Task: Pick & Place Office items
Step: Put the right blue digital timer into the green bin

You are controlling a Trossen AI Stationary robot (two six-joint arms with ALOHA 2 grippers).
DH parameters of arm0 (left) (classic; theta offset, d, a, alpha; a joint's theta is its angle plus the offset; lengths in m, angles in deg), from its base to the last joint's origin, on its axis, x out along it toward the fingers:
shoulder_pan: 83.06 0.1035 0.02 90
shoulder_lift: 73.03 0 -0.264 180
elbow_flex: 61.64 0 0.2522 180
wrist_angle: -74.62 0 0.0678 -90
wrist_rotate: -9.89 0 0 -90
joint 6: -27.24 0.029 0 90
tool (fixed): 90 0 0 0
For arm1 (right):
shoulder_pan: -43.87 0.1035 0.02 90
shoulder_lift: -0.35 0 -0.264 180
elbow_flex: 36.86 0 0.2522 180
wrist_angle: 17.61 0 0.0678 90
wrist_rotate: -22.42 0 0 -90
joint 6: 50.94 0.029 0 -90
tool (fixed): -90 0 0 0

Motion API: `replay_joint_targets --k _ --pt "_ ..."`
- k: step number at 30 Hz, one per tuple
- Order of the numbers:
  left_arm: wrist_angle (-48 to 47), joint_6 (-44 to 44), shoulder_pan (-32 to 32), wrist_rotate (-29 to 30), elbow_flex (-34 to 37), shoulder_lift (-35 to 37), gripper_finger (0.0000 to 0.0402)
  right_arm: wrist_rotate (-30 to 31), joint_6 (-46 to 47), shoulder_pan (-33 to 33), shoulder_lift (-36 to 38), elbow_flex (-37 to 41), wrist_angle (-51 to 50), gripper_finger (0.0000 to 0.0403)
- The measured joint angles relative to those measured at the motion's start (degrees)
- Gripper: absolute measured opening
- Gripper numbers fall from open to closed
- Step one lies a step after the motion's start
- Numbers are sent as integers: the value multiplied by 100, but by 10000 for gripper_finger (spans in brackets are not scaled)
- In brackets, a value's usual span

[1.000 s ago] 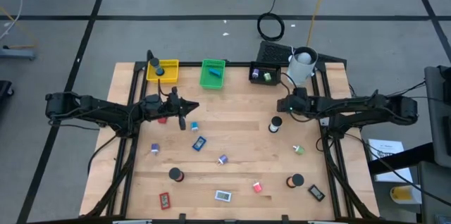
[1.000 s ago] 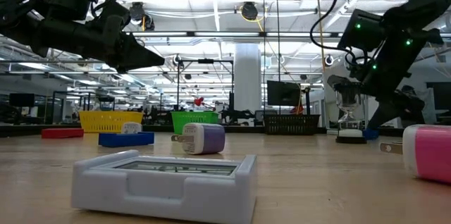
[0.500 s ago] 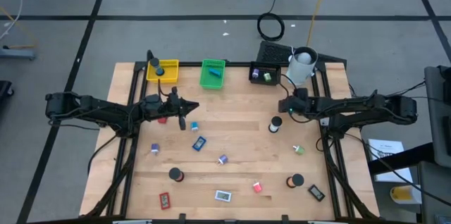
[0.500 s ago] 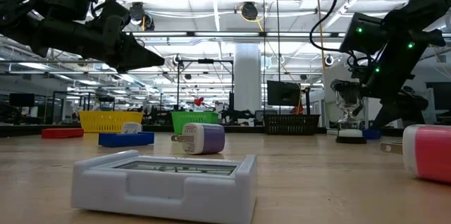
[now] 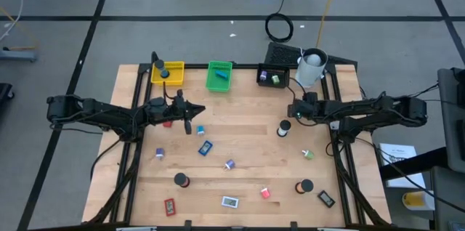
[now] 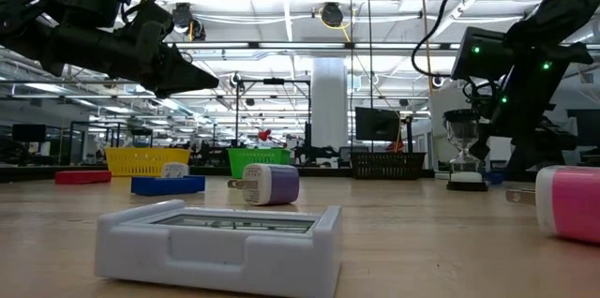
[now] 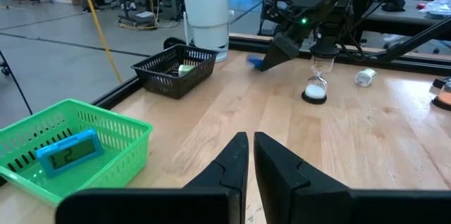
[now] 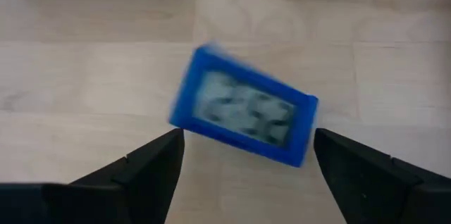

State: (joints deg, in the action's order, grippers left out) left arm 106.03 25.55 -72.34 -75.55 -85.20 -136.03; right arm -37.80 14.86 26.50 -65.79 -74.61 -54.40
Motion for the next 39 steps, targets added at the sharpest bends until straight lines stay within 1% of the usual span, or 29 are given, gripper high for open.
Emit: replay_joint_targets --k 5,9,14,19,20,22,25,30,34,39 --pt "-11 -2 0 0 0 0 33 -4 -359 -110 -247 0 231 276" --pt "-13 -4 0 -3 0 1 33 -4 -951 -106 -258 0 667 269" --pt "-47 21 0 -4 0 0 33 0 -1887 -257 -198 0 796 282" --pt "-46 33 0 -3 0 0 33 -6 -3203 -501 -201 -1 918 304" --pt "-47 33 0 -4 0 0 33 -35 -3391 -540 -201 0 1003 307" --pt "-46 36 0 -4 0 0 33 -353 -3667 -657 -199 -2 1238 310" --pt "-48 46 0 -6 0 0 33 -874 -3825 -872 -199 -2 1329 308" --pt "-48 46 0 -7 0 0 33 -934 -3930 -1118 -204 0 1109 298" --pt "-50 46 0 -8 0 0 33 -1324 -3953 -1157 -201 -2 1089 292" --pt "-52 43 0 -9 0 0 33 -1501 -3950 -1144 -199 -4 1090 272"
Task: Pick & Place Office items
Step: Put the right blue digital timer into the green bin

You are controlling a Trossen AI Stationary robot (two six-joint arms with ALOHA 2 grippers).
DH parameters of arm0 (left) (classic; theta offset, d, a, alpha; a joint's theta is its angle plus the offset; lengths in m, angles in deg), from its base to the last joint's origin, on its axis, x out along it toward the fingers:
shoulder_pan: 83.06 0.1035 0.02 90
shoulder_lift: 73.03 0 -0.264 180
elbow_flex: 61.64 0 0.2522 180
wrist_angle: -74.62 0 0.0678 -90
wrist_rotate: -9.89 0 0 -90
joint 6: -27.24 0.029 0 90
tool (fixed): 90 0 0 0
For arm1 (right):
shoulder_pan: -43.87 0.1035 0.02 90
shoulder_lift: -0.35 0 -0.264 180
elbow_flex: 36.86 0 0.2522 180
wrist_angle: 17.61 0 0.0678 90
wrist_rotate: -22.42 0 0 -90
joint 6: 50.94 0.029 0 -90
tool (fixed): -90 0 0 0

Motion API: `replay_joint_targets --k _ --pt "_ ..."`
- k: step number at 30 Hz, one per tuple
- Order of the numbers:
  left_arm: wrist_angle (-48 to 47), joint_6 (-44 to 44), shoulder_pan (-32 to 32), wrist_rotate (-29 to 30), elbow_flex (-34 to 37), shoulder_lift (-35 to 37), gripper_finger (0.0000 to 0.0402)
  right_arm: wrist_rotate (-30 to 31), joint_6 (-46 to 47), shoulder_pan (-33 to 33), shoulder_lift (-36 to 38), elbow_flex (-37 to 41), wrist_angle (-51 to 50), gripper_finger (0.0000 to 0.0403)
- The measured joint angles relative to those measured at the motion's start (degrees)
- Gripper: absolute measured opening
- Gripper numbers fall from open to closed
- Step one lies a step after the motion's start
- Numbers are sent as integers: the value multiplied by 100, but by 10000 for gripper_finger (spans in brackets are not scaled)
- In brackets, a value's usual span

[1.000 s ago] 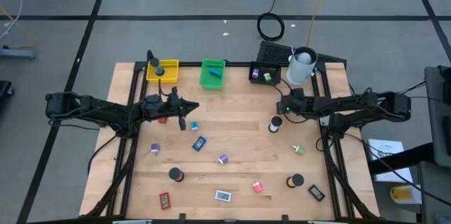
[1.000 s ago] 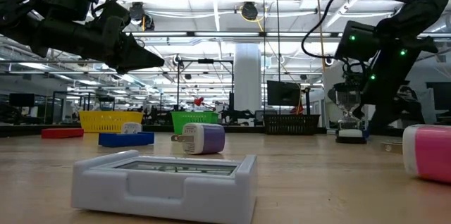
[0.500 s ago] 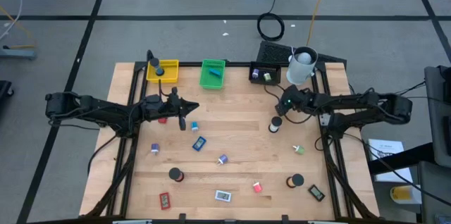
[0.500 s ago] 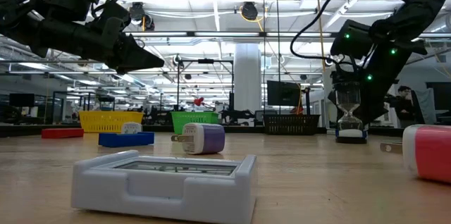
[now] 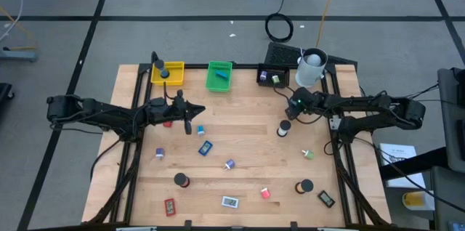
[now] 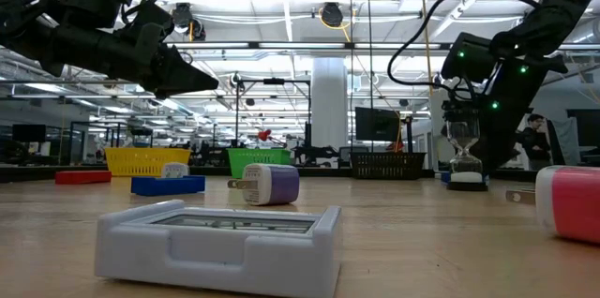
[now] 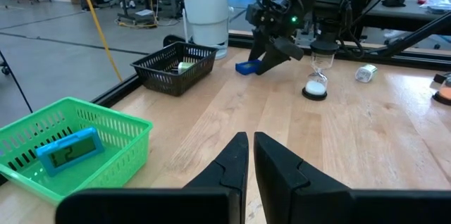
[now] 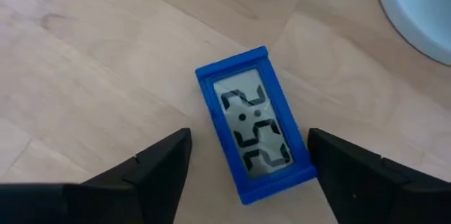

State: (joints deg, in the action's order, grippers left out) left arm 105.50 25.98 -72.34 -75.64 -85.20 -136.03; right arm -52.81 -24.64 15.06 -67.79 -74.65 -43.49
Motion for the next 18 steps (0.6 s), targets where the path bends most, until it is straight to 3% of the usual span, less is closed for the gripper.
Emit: replay_joint_targets --k 10,18 --pt "-130 -97 0 -2 0 0 33 -208 -56 2 0 0 -4 153" --pt "-99 -583 154 -57 0 0 33 -348 -263 10 155 4 70 151"
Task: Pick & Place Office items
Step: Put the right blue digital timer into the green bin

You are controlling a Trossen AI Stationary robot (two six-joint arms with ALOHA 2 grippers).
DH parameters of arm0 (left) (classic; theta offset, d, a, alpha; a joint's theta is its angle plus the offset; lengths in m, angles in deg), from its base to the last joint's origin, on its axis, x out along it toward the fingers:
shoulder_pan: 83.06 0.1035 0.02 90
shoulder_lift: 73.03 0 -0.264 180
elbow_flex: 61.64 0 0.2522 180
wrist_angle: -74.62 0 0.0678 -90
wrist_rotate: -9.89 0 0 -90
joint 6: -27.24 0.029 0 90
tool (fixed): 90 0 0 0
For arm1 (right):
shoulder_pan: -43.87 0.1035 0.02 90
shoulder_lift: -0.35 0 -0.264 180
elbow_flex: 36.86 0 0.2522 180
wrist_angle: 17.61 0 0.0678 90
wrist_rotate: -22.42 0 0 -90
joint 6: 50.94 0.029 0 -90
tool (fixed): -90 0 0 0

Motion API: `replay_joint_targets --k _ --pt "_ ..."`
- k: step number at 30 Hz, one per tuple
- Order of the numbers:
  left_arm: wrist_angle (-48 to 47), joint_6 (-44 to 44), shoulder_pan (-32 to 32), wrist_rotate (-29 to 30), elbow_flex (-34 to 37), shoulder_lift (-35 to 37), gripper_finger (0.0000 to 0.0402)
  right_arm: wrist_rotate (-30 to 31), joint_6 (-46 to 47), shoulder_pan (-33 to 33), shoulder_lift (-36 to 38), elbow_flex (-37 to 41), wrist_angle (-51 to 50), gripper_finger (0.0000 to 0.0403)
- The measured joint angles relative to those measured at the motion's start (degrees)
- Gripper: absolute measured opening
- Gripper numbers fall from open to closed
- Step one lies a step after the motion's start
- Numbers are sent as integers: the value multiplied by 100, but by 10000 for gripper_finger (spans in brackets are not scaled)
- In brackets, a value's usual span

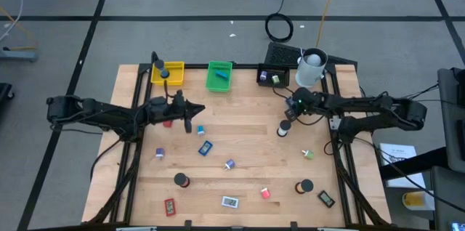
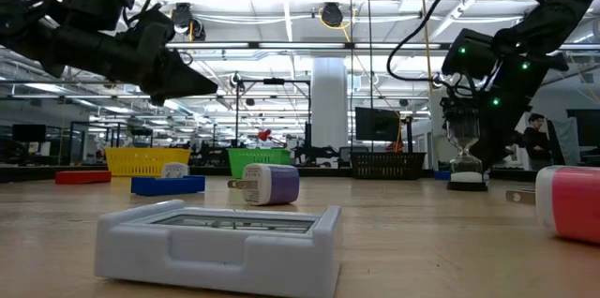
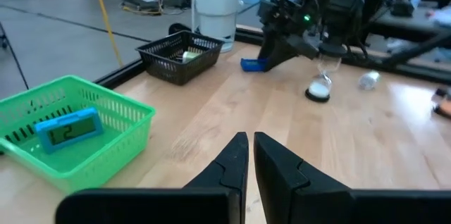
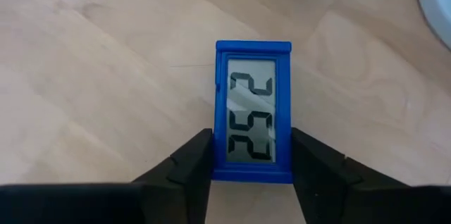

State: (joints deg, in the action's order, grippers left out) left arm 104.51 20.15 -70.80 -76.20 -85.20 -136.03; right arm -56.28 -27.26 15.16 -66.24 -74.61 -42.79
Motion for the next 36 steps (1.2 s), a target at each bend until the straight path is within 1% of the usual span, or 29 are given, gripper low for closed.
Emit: replay_joint_targets --k 4,8,11,13,17,21,24,26,28,31,36 --pt "116 -376 221 -457 -6 0 33 41 -103 163 241 -160 -39 158" --pt "-170 -718 345 -495 -233 0 34 157 -386 503 329 -593 74 151" --pt "-634 -732 334 -610 -624 -8 52 420 -776 882 219 -938 445 152" --pt "-908 -741 295 -696 -989 -125 75 543 -1056 1131 65 -1152 847 156" --pt "-1126 -729 208 -711 -1632 -534 139 675 -1541 1534 -432 -1475 1847 154" --pt "-847 -700 106 -706 -2023 -1123 201 679 -1800 1770 -1021 -1582 3211 153" --pt "-435 -871 130 -672 -2210 -1551 236 673 -1952 1882 -1475 -1582 4228 158" --pt "-232 -1055 190 -646 -2319 -1757 252 671 -2129 1946 -1753 -1582 4646 157" --pt "-203 -1228 257 -640 -2457 -1902 263 671 -2324 2001 -1968 -1582 4838 155" --pt "-647 -1291 339 -628 -2729 -2000 272 666 -2559 2069 -2167 -1582 4963 154" --pt "-2070 -1134 393 -534 -3438 -2187 275 663 -2885 2185 -2168 -1691 5030 160"
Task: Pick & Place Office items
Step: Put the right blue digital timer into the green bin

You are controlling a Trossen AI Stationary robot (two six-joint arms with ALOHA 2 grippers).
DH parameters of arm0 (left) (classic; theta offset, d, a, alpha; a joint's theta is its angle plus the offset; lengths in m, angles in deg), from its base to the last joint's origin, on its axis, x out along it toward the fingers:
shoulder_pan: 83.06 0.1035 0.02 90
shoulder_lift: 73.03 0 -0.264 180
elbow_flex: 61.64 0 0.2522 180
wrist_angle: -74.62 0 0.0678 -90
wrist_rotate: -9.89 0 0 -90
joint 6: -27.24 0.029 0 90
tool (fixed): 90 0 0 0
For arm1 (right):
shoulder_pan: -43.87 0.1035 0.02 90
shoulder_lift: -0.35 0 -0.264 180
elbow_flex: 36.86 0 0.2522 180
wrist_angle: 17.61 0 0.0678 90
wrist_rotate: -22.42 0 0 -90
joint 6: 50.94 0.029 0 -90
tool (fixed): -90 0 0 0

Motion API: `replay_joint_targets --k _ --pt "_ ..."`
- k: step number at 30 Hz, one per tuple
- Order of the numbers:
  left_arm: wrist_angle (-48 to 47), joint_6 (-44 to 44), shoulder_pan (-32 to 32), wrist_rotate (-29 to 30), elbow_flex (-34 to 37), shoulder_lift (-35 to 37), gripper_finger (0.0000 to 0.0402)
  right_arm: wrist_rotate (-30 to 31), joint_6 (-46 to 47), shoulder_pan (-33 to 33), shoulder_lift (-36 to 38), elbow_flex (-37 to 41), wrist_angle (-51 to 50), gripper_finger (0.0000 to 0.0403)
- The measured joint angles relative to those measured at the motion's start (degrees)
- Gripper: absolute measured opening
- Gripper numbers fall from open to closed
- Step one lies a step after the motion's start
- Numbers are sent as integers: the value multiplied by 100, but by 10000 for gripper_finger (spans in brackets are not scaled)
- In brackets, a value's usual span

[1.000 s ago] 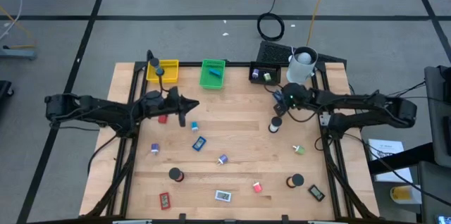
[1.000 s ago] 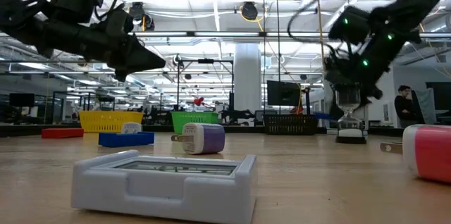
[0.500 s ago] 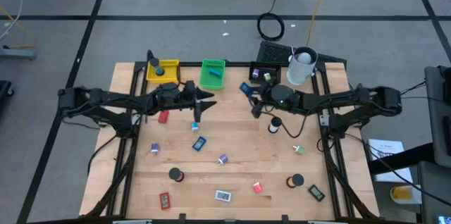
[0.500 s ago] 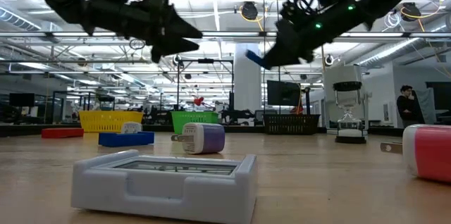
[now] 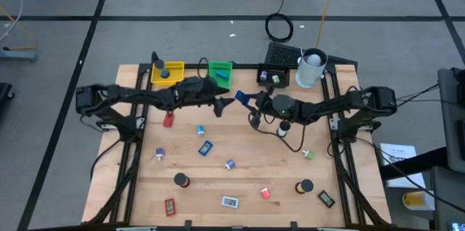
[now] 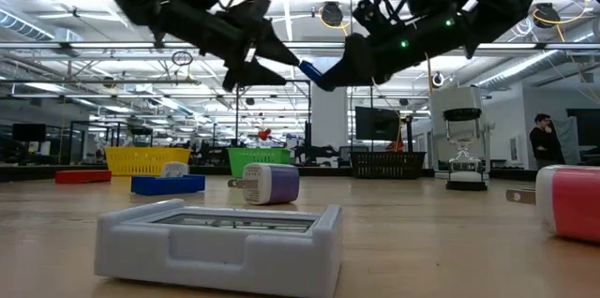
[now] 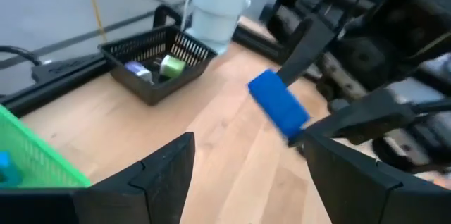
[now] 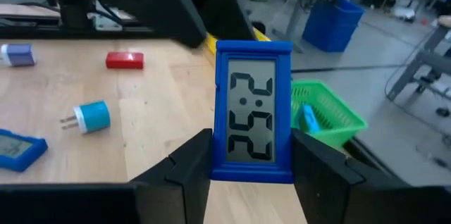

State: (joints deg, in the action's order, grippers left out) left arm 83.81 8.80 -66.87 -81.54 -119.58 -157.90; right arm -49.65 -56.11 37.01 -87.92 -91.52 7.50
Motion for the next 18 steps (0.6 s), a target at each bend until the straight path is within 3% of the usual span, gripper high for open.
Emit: replay_joint_targets --k 9,18 --pt "-811 237 -57 -316 -848 -369 252 -9 -323 149 -2 -379 -545 159" --pt "-784 293 -46 -402 -866 -379 110 113 -470 171 0 -387 -472 157"
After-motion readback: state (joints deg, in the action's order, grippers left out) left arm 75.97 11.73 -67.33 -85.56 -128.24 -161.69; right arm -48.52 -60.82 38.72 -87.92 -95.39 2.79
